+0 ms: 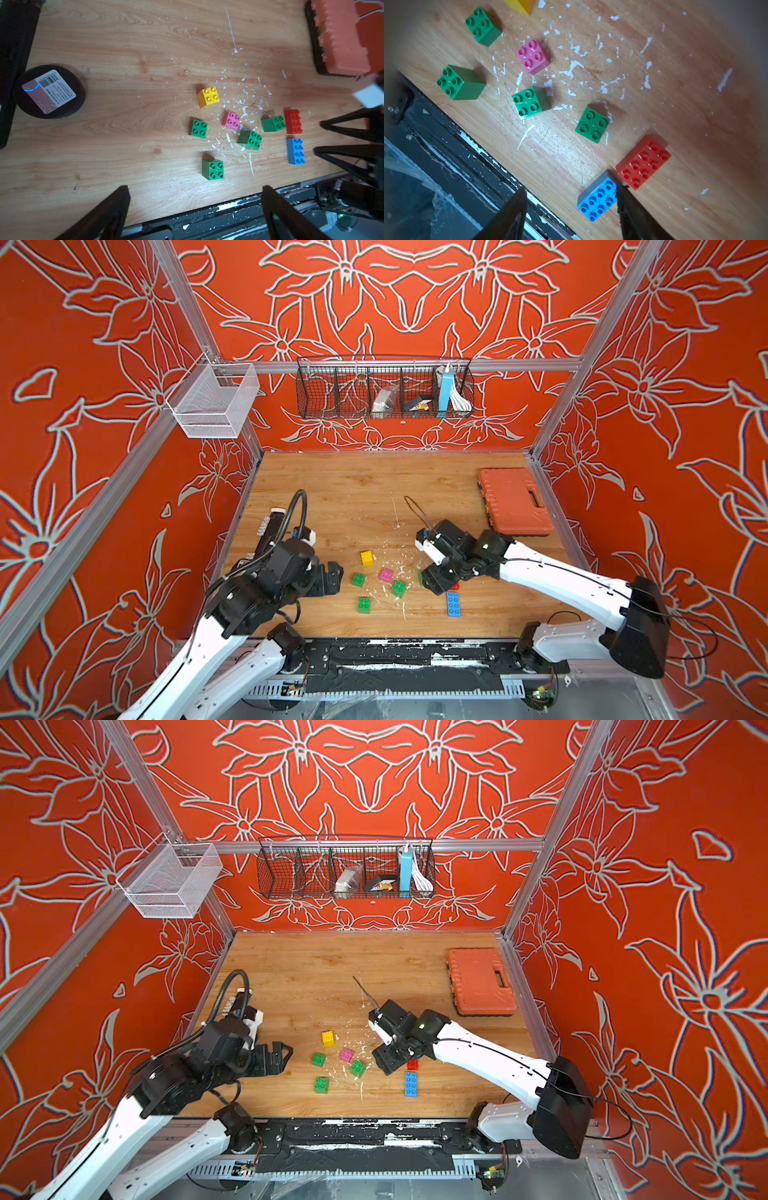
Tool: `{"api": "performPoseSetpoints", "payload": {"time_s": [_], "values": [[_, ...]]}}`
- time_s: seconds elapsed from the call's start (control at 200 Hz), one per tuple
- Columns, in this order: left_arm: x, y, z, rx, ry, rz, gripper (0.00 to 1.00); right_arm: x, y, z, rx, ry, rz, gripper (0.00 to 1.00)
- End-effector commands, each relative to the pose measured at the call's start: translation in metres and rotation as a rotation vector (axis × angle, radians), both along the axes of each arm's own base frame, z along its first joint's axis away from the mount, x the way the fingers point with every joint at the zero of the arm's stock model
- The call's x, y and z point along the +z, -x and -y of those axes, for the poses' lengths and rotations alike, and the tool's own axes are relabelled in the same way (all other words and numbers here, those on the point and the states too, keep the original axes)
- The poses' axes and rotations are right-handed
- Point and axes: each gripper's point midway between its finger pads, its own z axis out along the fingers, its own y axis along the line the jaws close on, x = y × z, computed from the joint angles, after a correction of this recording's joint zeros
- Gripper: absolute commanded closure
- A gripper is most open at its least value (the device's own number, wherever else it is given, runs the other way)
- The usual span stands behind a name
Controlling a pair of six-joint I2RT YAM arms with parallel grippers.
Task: Assemble the letter r with lego
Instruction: Pick up the lego brick from the center of the board.
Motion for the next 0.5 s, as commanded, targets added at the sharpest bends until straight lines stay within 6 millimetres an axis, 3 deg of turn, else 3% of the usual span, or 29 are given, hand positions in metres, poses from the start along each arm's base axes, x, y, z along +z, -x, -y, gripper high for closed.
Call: {"api": "performPoseSetpoints", "payload": {"time_s": [0.0,0.145,0.495], "values": [[0.007,0.014,-0.001,-0.016,0.041,0.006,0.01,0.007,-0.001,-0.021,0.073,-0.02,0.04,0.37],[0.009,0.015,0.004,-0.046,0.076,0.037,0.01,0.0,0.004,-0.048,0.136,-0.055,0.047,0.36],[0.005,0.013,0.008,-0.06,0.071,0.023,0.01,-0.036,0.013,-0.078,0.23,0.065,0.031,0.35]]}}
